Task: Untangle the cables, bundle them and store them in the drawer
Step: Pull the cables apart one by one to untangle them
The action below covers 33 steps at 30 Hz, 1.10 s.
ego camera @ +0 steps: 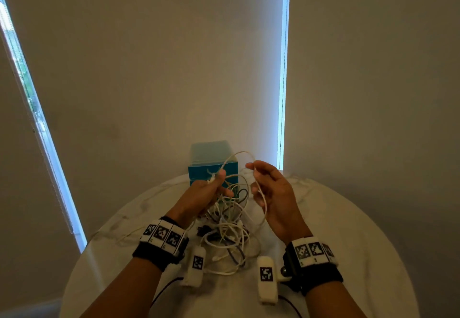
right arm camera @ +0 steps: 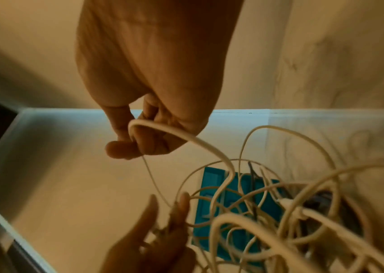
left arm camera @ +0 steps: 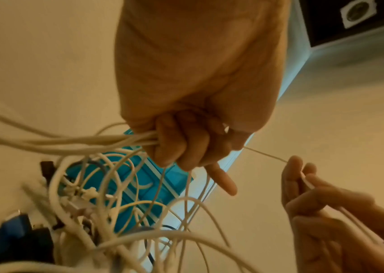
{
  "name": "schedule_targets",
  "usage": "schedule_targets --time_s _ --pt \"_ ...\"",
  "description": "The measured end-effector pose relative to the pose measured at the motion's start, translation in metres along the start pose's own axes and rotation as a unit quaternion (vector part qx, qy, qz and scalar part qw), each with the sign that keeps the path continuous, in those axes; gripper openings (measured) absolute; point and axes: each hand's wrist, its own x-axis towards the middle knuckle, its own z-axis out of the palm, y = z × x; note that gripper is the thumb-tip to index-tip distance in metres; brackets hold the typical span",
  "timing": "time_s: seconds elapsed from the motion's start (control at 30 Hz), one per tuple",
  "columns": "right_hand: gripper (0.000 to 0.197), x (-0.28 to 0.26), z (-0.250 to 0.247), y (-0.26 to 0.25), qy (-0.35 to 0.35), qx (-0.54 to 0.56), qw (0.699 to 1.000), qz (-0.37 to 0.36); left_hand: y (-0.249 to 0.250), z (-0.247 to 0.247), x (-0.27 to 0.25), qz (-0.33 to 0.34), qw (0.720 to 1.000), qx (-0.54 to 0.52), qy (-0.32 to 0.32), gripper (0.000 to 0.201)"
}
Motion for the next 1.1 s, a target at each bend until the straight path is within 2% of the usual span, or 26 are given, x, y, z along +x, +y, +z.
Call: schedule_targets --time_s 0.07,0.17,0.27,0.4,0.47,0.53,0.67,0.73,0.8,0.93,1.0,1.03,1.07,1.1 --pt "0.023 -0.001 0.002 0.006 -0.043 -0.06 0.997 0.024 0.004 -0.001 -0.002 0.024 0.997 -0.072 0.022 0.071" --pt "0.027 -0.006 0.006 0.017 -0.106 -0.151 0.979 0.086 0.015 -0.014 0.006 0.04 0.981 -0.162 0.103 0.057" --pt "0.028 -0.01 0.013 0.028 -0.136 -0.192 0.965 0.114 0.032 -0.034 0.015 0.078 0.982 -0.114 0.129 0.038" --pt "0.037 -0.014 0.022 0.029 -0.118 -0.189 0.972 0.068 0.054 -0.046 0.011 0.186 0.978 -0.003 0.099 0.043" --pt "0.044 -0.014 0.025 0.025 -0.087 -0.163 0.982 0.051 0.057 -0.048 0.007 0.21 0.974 0.054 0.062 0.045" --pt "0.039 -0.012 0.027 0.026 -0.064 -0.159 0.981 0.086 0.057 -0.047 0.001 0.22 0.971 0.086 0.045 0.046" --pt "0.035 -0.011 0.026 0.041 -0.059 -0.253 0.94 0.219 0.072 -0.063 0.001 0.249 0.959 0.054 0.124 0.044" --pt "0.034 -0.009 0.02 0.046 -0.047 -0.267 0.936 0.223 0.082 -0.076 0.003 0.265 0.953 0.033 0.143 0.046" --pt "0.033 -0.006 0.016 0.044 -0.022 -0.269 0.947 0.172 0.086 -0.077 -0.004 0.251 0.963 0.015 0.102 0.047" --pt "0.021 -0.005 0.01 0.029 0.101 -0.254 0.962 0.007 0.083 -0.053 -0.025 0.215 0.975 0.027 -0.054 0.044" --pt "0.025 -0.001 0.023 0.024 0.074 -0.215 0.974 0.015 0.08 -0.032 -0.033 0.202 0.968 0.064 -0.132 0.046" --pt "0.033 -0.006 0.024 0.027 0.026 -0.204 0.978 0.04 0.079 -0.02 -0.038 0.201 0.96 0.087 -0.177 0.048" --pt "0.04 -0.017 0.016 0.036 -0.04 -0.169 0.984 0.049 0.076 -0.008 -0.042 0.213 0.944 0.125 -0.217 0.05" --pt "0.039 -0.034 0.016 0.033 -0.041 -0.139 0.986 0.084 0.075 0.003 -0.048 0.228 0.926 0.173 -0.245 0.051"
